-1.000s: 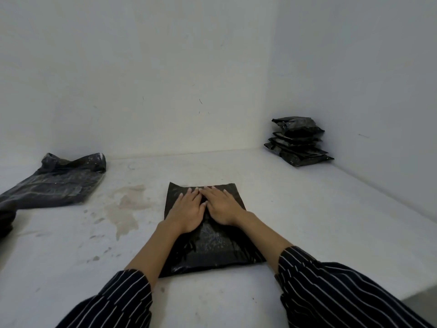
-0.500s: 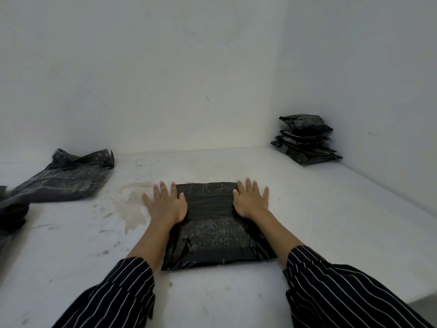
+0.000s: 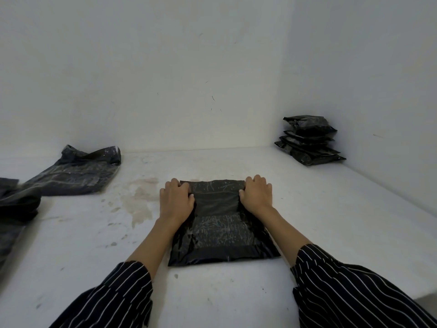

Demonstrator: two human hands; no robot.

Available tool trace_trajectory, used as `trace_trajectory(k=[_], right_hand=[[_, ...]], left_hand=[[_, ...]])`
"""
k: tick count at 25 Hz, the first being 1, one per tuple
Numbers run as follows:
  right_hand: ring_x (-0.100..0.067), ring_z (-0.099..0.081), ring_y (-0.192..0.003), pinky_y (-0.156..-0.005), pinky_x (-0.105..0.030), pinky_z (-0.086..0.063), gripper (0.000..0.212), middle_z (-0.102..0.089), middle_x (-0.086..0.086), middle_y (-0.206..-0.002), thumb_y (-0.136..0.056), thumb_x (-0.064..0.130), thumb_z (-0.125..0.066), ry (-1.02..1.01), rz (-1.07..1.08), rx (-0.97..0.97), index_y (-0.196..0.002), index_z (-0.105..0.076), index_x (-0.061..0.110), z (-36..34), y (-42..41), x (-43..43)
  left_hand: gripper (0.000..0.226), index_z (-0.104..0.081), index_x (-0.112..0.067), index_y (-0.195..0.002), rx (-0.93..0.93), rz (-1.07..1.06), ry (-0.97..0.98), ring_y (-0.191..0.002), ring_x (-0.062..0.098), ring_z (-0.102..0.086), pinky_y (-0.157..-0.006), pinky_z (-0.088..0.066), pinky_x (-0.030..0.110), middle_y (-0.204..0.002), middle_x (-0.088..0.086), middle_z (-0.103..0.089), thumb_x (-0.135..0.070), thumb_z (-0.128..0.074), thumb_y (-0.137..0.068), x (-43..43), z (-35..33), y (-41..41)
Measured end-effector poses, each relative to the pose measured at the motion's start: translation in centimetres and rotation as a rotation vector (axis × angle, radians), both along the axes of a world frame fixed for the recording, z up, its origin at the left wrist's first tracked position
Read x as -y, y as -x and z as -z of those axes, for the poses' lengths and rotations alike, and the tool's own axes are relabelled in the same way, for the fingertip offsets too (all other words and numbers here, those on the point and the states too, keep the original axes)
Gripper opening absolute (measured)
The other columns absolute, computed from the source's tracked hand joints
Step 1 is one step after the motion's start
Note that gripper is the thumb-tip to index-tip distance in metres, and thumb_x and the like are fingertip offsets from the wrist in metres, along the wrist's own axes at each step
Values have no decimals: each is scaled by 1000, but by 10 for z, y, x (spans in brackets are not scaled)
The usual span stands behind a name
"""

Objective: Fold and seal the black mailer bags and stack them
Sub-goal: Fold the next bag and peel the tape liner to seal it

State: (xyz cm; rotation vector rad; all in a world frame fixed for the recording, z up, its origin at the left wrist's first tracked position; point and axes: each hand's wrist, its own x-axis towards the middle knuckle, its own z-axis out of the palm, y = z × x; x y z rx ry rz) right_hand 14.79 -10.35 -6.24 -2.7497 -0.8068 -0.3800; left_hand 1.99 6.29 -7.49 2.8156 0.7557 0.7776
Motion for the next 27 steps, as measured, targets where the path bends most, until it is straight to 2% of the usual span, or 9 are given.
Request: trace_trajectory(k=[3,5,8,12,16,20,23,25,27], right_hand=[[-29,-42,-118,-96,-35,-33,28,-47,-13,-124,-94,29,-50,-47,117,-137,-110,-54,6,-8,-5,-4],[-30,-49,-113,-91,-34,-38,16,-53,-12,-107,-90,24,-57,-134,158,-279,-87,-55,9,-11,-13,-10],[-28,-55,-83,-71,-31,-37,36,-46,-5,-74,-84,11,-63,-268,182,-476,-62,-35,12,-18,-27,-15],[-19,-37,-52,-49,-28,-29,45,-36,-7,-58,-77,-4,-67,-307,126,-646,-56,-31,10,-32,-36,-12],[-19,-30,-52,-48,-27,-22,46,-30,-5,-60,-74,-3,-66,-273,86,-691,-56,-27,13,-31,-38,-14],[-25,-40,-73,-58,-30,-35,19,-41,-9,-84,-50,13,-59,-298,66,-708,-58,-42,9,-22,-44,-20],[-27,-51,-95,-81,-33,-48,23,-54,-11,-102,-52,11,-67,-366,18,-766,-74,-63,6,-22,-47,-17],[-23,-51,-82,-72,-30,-44,18,-53,-11,-89,-62,-2,-69,-450,-28,-796,-71,-55,5,-28,-40,-12],[-20,-42,-64,-60,-29,-36,35,-43,-7,-71,-70,-12,-67,-534,-38,-789,-63,-40,11,-31,-39,-7]], left_hand=[[33,-52,-6,-117,-34,-160,76,-111,30,-47,-92,-38,37,-119,14,-51,-29,-52,-93,-1,-4,-5],[29,-54,-5,-111,-24,-205,253,-109,31,-50,-90,-40,38,-115,14,-55,-23,-57,-89,-7,-9,-13],[11,-59,-4,-80,1,-225,563,-90,31,-61,-74,-44,35,-85,12,-64,-12,-66,-79,-20,-19,-21],[10,-60,-3,-71,86,-116,769,-76,26,-56,-69,-43,30,-78,13,-59,0,-69,-75,-31,-28,-25],[23,-59,-9,-66,204,-16,939,-86,30,-60,-83,-52,37,-77,12,-60,11,-66,-75,-36,-28,-25],[27,-56,-11,-72,277,89,1085,-70,23,-55,-64,-46,26,-77,12,-56,15,-58,-82,-33,-32,-15],[28,-57,-10,-74,253,160,1063,-67,15,-53,-59,-44,18,-77,8,-57,16,-53,-84,-30,-38,-7],[29,-58,-10,-71,241,170,1019,-68,13,-53,-53,-42,11,-74,3,-58,16,-54,-83,-29,-37,-6],[25,-61,-10,-68,242,153,948,-71,17,-55,-58,-42,13,-72,3,-60,13,-60,-80,-30,-36,-5]])
